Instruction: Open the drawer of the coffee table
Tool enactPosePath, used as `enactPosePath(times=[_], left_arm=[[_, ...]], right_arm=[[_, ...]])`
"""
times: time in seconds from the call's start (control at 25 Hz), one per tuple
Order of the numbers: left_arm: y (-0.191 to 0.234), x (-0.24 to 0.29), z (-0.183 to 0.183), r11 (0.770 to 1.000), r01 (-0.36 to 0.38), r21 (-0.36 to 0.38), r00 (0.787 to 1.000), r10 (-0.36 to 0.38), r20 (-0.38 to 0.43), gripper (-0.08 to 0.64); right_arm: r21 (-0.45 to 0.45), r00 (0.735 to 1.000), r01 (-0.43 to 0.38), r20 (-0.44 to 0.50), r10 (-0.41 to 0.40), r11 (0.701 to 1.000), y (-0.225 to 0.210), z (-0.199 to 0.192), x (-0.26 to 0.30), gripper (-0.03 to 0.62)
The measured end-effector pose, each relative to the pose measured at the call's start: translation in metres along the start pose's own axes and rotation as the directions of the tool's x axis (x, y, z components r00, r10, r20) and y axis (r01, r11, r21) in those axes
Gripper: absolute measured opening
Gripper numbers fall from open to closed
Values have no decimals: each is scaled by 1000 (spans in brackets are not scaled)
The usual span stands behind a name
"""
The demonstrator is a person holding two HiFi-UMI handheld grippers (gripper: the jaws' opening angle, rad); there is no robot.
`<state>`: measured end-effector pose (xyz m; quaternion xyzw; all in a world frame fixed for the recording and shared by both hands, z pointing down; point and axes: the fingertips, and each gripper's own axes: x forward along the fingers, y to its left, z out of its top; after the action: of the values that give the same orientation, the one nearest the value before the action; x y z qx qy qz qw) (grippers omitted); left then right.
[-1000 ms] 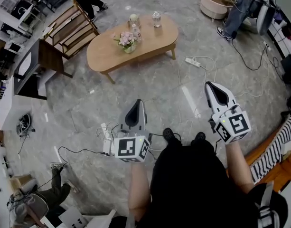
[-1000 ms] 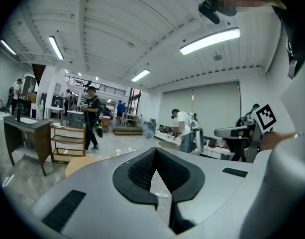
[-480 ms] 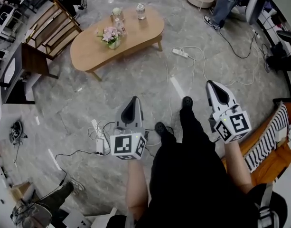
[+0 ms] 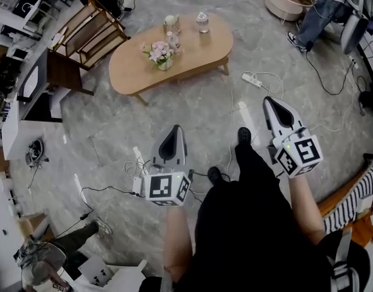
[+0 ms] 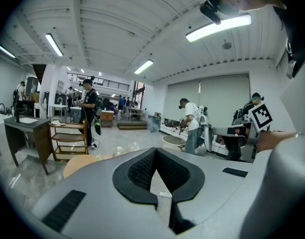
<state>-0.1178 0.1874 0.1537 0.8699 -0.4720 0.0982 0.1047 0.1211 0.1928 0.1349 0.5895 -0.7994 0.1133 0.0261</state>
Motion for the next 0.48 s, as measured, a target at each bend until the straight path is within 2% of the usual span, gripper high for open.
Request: enactPosePath(times=[0.2,0.48], left_arm=[[-10,51,21,998,-58,-16,998,58,-2,14],[-42,112,11,990,-127,-62,992,126,-28,14]], right_arm=[[-3,997,-78,-9,78,997,-49,17,37,12],[8,979,-179,-101,179,984,-108,-6,78,12]])
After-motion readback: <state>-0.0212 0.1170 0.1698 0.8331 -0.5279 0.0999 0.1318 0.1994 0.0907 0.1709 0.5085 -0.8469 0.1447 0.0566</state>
